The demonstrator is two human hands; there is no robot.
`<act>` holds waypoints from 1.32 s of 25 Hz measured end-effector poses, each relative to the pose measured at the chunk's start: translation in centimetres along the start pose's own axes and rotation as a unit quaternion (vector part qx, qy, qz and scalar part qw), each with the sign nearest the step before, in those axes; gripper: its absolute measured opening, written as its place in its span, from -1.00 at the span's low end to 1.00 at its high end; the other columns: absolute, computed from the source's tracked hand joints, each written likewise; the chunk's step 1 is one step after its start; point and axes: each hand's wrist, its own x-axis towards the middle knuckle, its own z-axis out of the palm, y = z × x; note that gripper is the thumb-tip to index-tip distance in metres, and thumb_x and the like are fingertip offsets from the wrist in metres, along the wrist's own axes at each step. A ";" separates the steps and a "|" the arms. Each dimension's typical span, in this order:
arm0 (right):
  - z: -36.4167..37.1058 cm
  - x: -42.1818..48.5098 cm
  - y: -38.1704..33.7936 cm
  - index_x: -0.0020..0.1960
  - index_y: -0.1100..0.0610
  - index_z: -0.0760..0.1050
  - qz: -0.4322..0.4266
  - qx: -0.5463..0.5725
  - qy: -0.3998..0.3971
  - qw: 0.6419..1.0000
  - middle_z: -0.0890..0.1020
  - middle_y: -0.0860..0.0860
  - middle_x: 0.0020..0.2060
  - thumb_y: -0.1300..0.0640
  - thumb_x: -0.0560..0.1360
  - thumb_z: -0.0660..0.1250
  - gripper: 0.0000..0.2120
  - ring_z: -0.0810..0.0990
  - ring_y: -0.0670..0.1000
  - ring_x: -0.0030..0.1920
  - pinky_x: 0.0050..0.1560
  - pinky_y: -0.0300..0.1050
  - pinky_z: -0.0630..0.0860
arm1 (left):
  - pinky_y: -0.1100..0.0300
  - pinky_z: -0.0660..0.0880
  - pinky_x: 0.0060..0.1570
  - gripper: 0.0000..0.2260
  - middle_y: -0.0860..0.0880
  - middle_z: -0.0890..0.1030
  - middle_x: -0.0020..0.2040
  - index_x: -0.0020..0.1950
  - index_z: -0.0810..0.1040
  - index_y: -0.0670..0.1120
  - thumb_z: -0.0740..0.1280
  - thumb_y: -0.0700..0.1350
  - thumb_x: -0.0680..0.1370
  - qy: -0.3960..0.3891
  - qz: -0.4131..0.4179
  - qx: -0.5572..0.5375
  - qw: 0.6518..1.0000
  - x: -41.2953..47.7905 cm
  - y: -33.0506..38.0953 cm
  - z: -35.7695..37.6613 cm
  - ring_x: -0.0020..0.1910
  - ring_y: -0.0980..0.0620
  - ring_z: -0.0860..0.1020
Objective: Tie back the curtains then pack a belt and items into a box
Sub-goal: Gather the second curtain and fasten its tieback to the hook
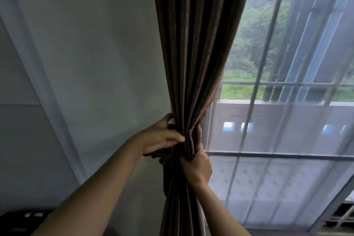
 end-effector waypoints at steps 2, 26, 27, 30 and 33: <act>-0.5 -0.1 0.1 0.25 -0.06 0.34 -0.011 -0.008 -0.018 1.000 0.65 0.02 -0.04 -0.08 0.30 0.39 -0.45 0.60 0.12 0.00 -0.14 -0.05 0.52 | 0.20 0.60 -0.06 -0.49 -0.11 0.52 0.17 0.30 0.35 0.01 0.23 -0.47 0.48 0.092 0.006 -0.045 0.995 -0.8 -2.8 -1.4 0.03 -0.04 0.61; -4.5 -1.9 -2.4 0.24 -0.14 0.41 0.024 0.014 -0.108 0.994 0.56 -0.08 -0.15 -0.14 0.43 0.30 -0.61 0.53 0.07 -0.08 -0.03 -0.03 0.49 | 0.59 0.34 -0.04 -0.78 0.03 0.30 0.14 0.21 0.46 -0.18 0.25 -0.25 0.56 0.275 0.173 0.311 0.893 -1.4 -15.1 4.2 -0.08 0.24 0.44; -4.7 -1.9 -2.3 0.21 -0.15 0.43 0.023 0.021 -0.110 0.993 0.56 -0.09 -0.17 -0.14 0.43 0.31 -0.64 0.53 0.07 -0.08 -0.01 -0.02 0.50 | 0.59 0.32 -0.02 -0.75 0.04 0.28 0.16 0.24 0.46 -0.18 0.25 -0.24 0.56 0.256 0.176 0.328 0.892 -1.2 -15.3 3.9 -0.05 0.17 0.44; -5.0 -1.9 -2.2 0.00 -0.20 0.42 0.016 0.016 -0.104 0.994 0.53 -0.16 -0.23 -0.13 0.42 0.32 -0.83 0.55 0.06 -0.08 0.00 0.01 0.50 | 0.56 0.31 0.07 -0.78 0.04 0.32 0.16 0.19 0.49 -0.20 0.23 -0.19 0.58 0.203 0.197 0.354 0.891 -1.5 -15.1 2.4 0.04 0.14 0.43; -5.4 -1.6 -2.3 -0.12 -0.14 0.37 -0.013 -0.023 -0.081 0.996 0.53 -0.11 -0.15 -0.12 0.42 0.30 -0.87 0.52 0.05 -0.06 -0.05 0.00 0.47 | 0.49 0.35 -0.22 -0.70 0.13 0.47 -0.12 0.06 0.43 -0.10 0.06 0.08 0.59 0.135 0.198 0.449 0.861 -3.3 -14.1 -0.1 -0.25 0.27 0.45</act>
